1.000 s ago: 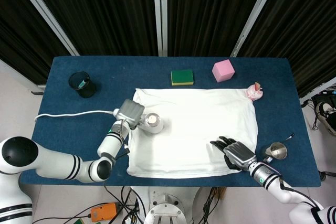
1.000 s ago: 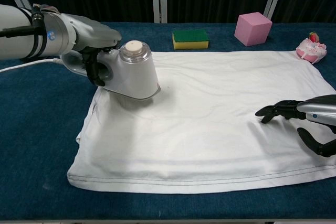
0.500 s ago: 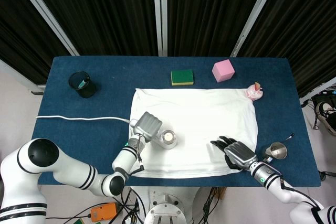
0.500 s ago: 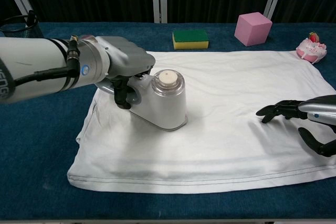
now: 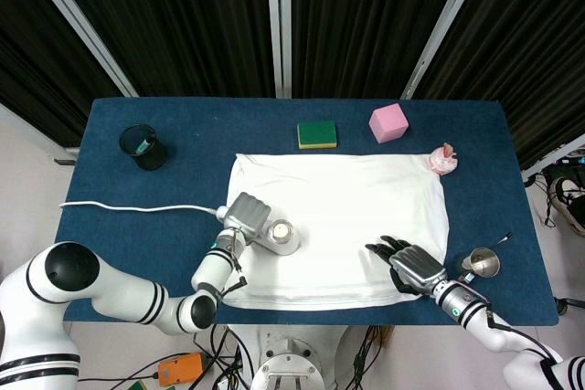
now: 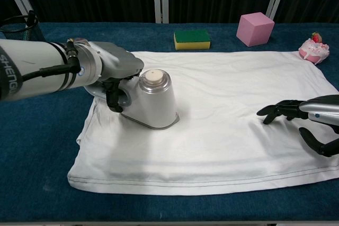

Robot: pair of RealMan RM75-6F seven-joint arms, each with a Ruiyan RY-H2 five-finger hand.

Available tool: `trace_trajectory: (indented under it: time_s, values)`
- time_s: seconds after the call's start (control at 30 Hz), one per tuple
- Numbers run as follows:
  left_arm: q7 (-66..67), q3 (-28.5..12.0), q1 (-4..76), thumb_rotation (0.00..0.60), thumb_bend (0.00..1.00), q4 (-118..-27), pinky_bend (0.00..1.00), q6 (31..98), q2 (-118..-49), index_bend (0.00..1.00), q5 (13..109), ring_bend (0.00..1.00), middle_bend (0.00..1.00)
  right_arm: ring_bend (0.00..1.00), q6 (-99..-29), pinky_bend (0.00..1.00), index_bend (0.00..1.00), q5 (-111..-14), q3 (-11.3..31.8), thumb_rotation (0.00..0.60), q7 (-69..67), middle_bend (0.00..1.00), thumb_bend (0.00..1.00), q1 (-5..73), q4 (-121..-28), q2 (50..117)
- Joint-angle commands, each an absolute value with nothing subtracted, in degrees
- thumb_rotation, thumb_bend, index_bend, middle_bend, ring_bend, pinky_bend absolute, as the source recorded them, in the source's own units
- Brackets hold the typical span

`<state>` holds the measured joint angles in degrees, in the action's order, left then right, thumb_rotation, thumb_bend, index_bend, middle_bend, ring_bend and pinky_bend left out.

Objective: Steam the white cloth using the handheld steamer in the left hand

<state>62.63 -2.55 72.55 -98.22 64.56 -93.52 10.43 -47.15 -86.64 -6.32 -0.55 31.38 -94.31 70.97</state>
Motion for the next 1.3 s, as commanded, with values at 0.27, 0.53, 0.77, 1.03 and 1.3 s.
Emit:
trace_trajectory:
  time_s: [0.27,0.53,0.77,1.03,1.3]
  values:
    - [62.39,-1.10,69.65,0.600,0.51,-95.28,0.51,66.80,-90.09,0.84,9.79,0.81,0.92,0.08,-47.27,0.19,0.09,-86.42,-6.27,0.600,-0.21,0.17,1.00,31.43,-94.65,70.77]
    - [59.57,-2.41,66.45,0.600,0.51,-93.98,0.50,64.95,-85.96,0.84,6.86,0.81,0.92,0.08,-47.77,0.19,0.09,-86.58,-6.36,0.600,-0.09,0.17,1.00,31.26,-94.91,70.48]
    - [50.69,-4.06,61.18,0.600,0.51,-99.00,0.50,63.28,-78.79,0.84,11.30,0.80,0.91,0.08,-50.70,0.19,0.09,-87.92,-6.03,0.600,-1.15,0.17,1.00,30.43,-95.40,69.68]
    - [41.32,-2.46,54.95,0.600,0.46,-96.35,0.47,59.75,-76.97,0.82,20.15,0.76,0.87,0.08,-58.98,0.19,0.09,-91.63,-5.31,0.600,-4.49,0.17,1.00,27.89,-96.26,66.79]
    - [41.06,-0.56,53.61,0.600,0.42,-92.00,0.43,56.64,-78.61,0.78,21.61,0.71,0.82,0.08,-66.88,0.19,0.10,-92.89,-4.34,0.600,-6.89,0.17,1.00,24.53,-97.24,62.96]
